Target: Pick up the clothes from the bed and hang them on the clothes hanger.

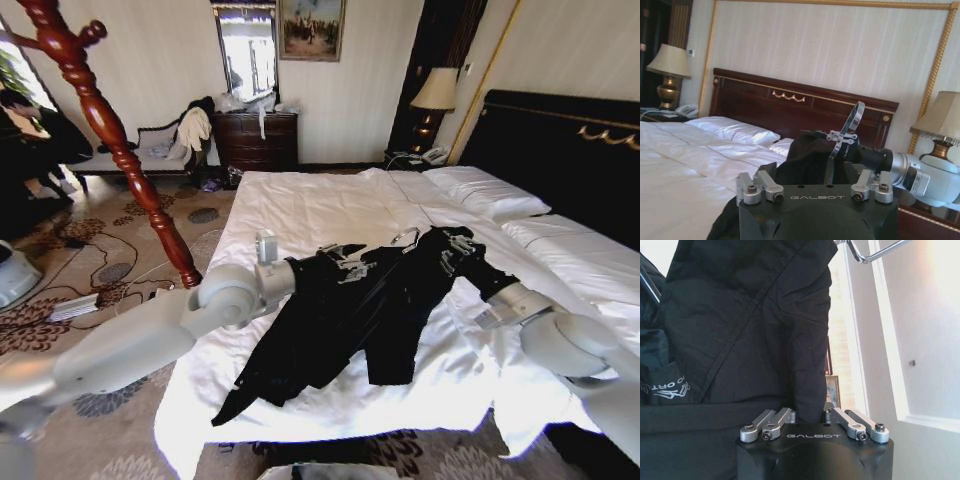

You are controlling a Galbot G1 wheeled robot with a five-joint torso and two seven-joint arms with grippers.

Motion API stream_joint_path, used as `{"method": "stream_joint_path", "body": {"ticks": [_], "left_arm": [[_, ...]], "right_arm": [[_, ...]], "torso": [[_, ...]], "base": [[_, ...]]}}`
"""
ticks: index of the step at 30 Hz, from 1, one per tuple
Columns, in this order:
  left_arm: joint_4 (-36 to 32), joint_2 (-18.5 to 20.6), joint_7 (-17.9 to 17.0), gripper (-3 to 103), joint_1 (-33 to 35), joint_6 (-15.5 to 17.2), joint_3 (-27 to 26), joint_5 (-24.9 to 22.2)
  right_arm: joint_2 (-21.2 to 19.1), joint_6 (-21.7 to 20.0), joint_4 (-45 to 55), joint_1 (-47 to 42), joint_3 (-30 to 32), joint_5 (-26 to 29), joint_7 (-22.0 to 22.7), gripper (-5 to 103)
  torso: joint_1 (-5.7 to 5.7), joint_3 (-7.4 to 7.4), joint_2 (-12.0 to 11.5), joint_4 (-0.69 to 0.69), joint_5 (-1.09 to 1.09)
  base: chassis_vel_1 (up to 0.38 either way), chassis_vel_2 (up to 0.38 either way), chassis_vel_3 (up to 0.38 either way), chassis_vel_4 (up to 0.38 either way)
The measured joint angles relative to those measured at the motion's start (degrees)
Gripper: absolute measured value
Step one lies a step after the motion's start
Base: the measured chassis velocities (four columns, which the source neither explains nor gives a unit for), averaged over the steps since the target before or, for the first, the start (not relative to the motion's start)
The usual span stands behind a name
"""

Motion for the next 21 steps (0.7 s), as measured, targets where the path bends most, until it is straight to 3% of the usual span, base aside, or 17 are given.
{"method": "stream_joint_path", "body": {"ticks": [5, 7, 10, 12, 14, 15, 18, 21], "left_arm": [[-2.35, 5.56, 1.13, 97, 4.11, -0.69, -5.53, 0.62], [-2.60, 6.28, 1.26, 99, 4.60, -0.84, -6.33, 0.61], [-3.74, 10.35, 1.84, 100, 9.47, -1.28, -13.81, 0.89], [-3.81, 10.95, 1.89, 100, 10.90, -1.33, -15.56, 1.08], [-4.05, 13.57, 2.28, 100, 18.76, -1.45, -23.45, 2.05], [-4.05, 13.57, 2.28, 100, 18.76, -1.45, -23.45, 2.05], [-3.90, 16.43, 3.10, 100, 26.68, -2.43, -29.91, 4.98], [-3.45, 16.99, 3.21, 100, 28.95, -2.97, -31.30, 6.93]], "right_arm": [[-1.05, -5.10, 0.74, -1.15, -0.03, 8.17, -0.11, 20], [-1.29, -5.70, 0.83, -1.33, -0.09, 9.29, -0.12, 20], [-2.13, -9.39, 1.28, -1.69, -0.51, 16.95, 0.05, 20], [-2.26, -9.96, 1.40, -1.74, -0.54, 18.04, 0.11, 20], [-3.13, -12.90, 2.05, -2.17, -0.58, 23.33, 0.36, 20], [-3.13, -12.90, 2.05, -2.17, -0.58, 23.33, 0.36, 20], [-4.02, -17.54, 3.32, -2.82, -0.53, 30.58, 1.18, 20], [-4.31, -19.24, 3.62, -2.83, -0.35, 32.58, 1.52, 20]], "torso": [[0.00, 0.00, 0.00, -0.01, 0.00], [0.00, 0.00, 0.00, 0.00, 0.00], [0.00, 0.00, 0.00, -0.01, 0.01], [0.00, 0.00, 0.00, -0.01, 0.01], [0.00, 0.00, 0.00, 0.01, 0.00], [0.00, 0.00, 0.00, 0.01, 0.00], [0.00, 0.00, 0.00, 0.02, 0.00], [0.00, 0.00, 0.00, 0.00, 0.01]], "base": [[0.000, 0.000, 0.000, 0.000], [0.000, 0.000, 0.000, 0.000], [0.000, 0.000, 0.000, 0.000], [0.000, 0.000, 0.000, 0.000], [0.000, 0.000, 0.000, 0.000], [0.000, 0.000, 0.000, 0.000], [0.000, 0.000, 0.000, 0.000], [0.000, 0.000, 0.000, 0.000]]}}
